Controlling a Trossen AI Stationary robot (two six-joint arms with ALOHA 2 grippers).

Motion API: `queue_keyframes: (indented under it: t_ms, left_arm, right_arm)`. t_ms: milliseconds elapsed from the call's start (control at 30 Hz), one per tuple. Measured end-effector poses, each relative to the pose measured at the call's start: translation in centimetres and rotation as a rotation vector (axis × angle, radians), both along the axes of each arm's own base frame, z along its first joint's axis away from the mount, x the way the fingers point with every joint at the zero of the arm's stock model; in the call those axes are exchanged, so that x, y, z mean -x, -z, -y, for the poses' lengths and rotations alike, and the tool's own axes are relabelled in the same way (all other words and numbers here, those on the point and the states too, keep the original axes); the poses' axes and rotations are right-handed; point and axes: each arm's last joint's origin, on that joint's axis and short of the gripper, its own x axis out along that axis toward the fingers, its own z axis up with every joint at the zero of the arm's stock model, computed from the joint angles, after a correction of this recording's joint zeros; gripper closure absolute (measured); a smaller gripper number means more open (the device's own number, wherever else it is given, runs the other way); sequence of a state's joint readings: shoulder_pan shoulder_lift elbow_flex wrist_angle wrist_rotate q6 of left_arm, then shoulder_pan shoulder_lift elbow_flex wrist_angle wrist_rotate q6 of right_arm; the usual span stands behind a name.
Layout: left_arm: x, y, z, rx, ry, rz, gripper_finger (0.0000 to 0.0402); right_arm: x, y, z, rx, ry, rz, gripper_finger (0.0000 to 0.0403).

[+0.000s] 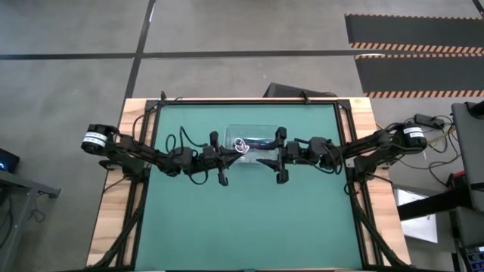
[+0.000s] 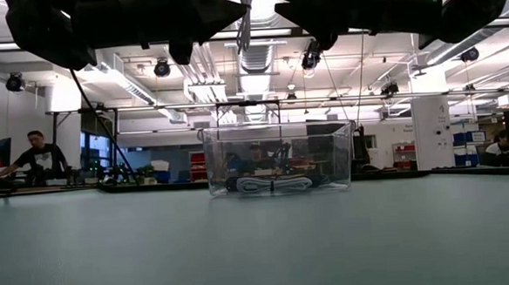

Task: Pick and place USB-C Cables
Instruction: Put the white charger cable into the transparent container

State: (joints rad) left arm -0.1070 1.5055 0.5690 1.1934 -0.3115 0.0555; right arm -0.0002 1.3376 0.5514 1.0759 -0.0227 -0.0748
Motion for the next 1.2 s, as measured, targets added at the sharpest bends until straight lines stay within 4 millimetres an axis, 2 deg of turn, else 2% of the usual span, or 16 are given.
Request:
queue_keyframes:
  t_ms: [633, 900, 1200]
  left_arm:
    - [0.0, -0.1, 0.0, 0.014, 0.004, 0.006, 0.0402]
    - [-1.2, 0.5, 0.2, 0.021, 0.011, -0.013, 0.0402]
    - [-2.0, 0.0, 0.2, 0.024, 0.011, 0.006, 0.0402]
  right_arm:
    - [-0.1, -0.2, 0.1, -0.017, 0.022, 0.013, 0.022]
    - [-0.9, -1.4, 0.1, -0.017, 0.02, 0.029, 0.022]
    - [-1.0, -1.3, 0.1, -0.029, 0.018, 0.008, 0.022]
